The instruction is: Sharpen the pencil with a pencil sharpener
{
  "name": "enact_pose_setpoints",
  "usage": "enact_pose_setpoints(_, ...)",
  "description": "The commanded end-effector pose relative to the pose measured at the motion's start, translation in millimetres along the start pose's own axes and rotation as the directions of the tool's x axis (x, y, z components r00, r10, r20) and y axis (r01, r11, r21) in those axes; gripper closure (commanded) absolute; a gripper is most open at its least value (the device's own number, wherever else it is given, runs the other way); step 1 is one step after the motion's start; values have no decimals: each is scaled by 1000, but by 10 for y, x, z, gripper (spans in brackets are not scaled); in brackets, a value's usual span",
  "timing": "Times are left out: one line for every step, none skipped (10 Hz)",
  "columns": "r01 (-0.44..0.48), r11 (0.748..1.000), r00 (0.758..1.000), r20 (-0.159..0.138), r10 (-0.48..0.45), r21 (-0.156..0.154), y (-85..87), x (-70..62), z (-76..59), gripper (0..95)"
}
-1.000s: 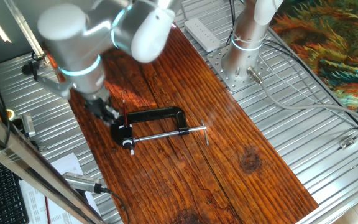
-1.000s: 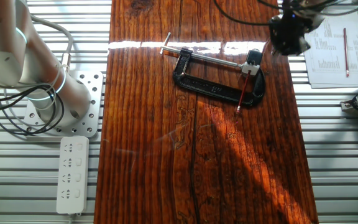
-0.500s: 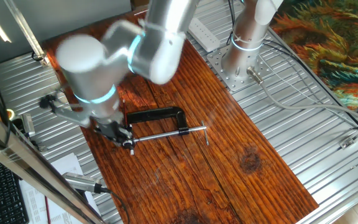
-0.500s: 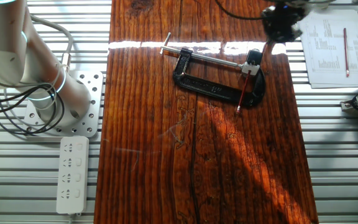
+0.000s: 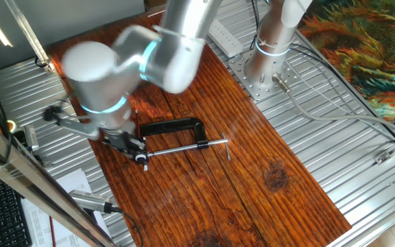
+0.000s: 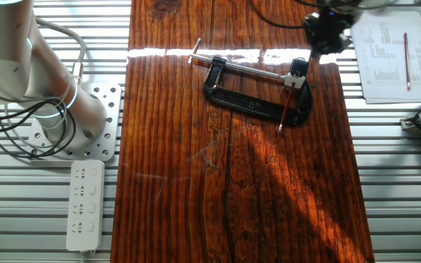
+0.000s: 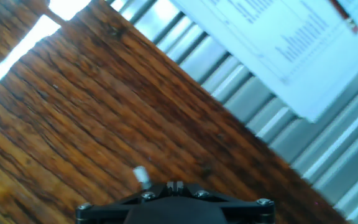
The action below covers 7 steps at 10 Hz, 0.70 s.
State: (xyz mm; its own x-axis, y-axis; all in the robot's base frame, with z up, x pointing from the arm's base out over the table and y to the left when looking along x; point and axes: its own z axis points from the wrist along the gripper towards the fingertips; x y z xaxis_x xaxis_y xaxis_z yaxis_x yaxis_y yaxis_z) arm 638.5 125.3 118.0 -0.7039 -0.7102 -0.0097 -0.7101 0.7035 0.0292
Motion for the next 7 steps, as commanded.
enact_pose_setpoints(33,999,999,12,-33,1,-42,73,-150,950)
enact_pose_setpoints(46,999,999,19,-46,-1,-17,61,-137,950)
enact_pose_setpoints(51,999,999,17,-51,0,8,50,-130,950)
enact_pose_setpoints(66,998,998,21,-66,-3,25,43,-125,950)
enact_pose_setpoints(72,997,997,35,-71,-15,51,32,-118,950)
enact_pose_setpoints(64,998,997,42,-63,-23,90,16,-94,950)
enact_pose_setpoints(75,997,996,40,-74,-24,114,8,-67,950)
